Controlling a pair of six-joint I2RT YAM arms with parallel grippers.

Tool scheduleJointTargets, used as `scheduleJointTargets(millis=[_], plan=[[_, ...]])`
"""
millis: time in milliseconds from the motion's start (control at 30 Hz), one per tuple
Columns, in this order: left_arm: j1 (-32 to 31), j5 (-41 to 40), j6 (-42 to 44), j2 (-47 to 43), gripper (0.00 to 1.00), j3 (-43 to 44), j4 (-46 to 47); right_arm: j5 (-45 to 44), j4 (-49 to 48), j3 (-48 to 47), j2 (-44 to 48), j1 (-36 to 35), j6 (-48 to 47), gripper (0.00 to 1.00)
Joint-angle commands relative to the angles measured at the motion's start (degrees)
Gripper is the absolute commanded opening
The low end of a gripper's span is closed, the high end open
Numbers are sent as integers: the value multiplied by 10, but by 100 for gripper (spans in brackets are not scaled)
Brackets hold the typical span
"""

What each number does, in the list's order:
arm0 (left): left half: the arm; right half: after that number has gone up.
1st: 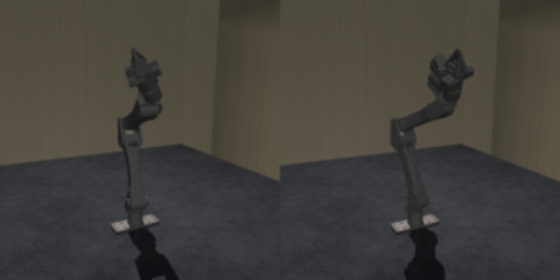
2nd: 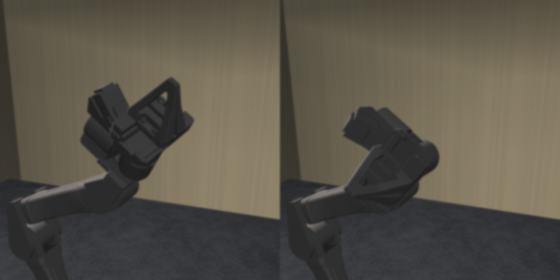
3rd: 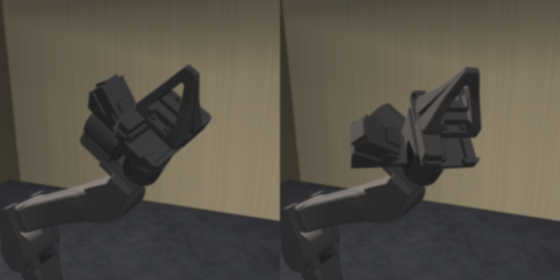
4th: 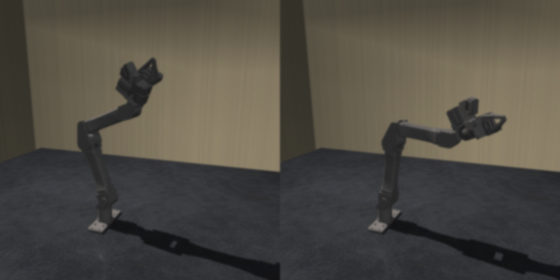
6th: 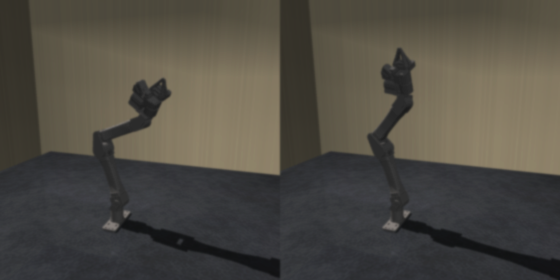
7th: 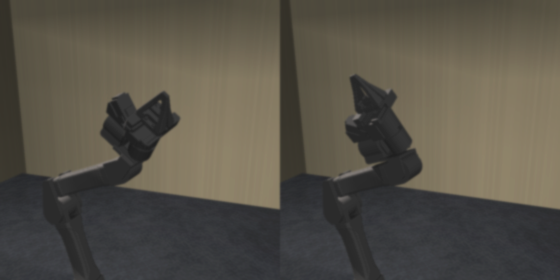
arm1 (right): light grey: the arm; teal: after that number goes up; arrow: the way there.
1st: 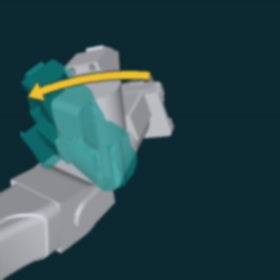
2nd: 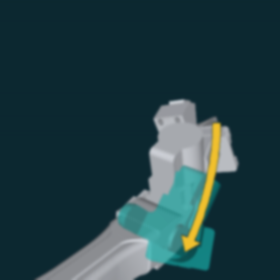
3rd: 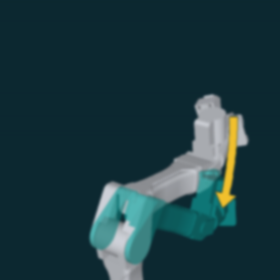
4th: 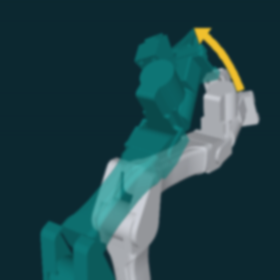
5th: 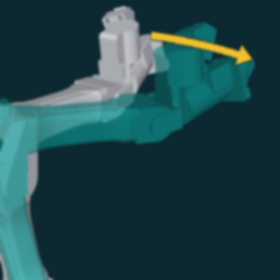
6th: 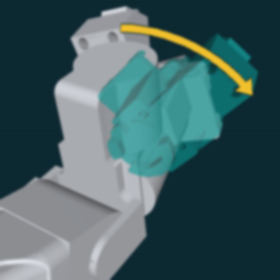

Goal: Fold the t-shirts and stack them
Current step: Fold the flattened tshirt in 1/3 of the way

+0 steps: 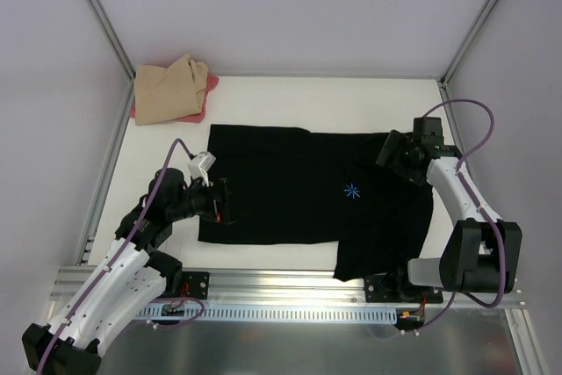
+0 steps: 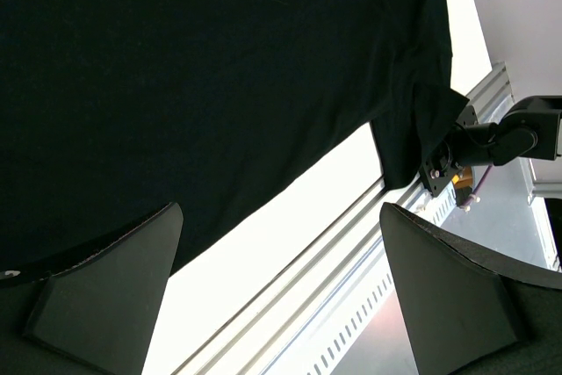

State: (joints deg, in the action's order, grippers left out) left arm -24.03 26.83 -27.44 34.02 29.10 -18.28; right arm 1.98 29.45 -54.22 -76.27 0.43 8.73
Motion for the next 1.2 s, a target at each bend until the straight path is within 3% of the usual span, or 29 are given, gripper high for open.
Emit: scheduleJointTargets(millis=[0, 167, 467, 667, 1000, 1167], plan=[[-4, 10, 6, -1, 99, -3, 17, -16, 17, 14, 23, -1, -9, 100], [-4, 10, 5, -3, 99, -3, 15, -50, 2, 31, 14, 4, 6, 99], [-3, 9, 6, -1, 99, -2, 15, 75, -95, 75, -50, -35, 66, 96], [-4, 9, 6, 1, 99, -2, 16, 87, -114, 69, -84, -82, 85, 83], [-3, 9, 6, 3, 99, -1, 16, 72, -120, 61, -118, -110, 85, 53], [-3, 9, 6, 3, 99, -1, 16, 58, -120, 65, -124, -110, 81, 47]])
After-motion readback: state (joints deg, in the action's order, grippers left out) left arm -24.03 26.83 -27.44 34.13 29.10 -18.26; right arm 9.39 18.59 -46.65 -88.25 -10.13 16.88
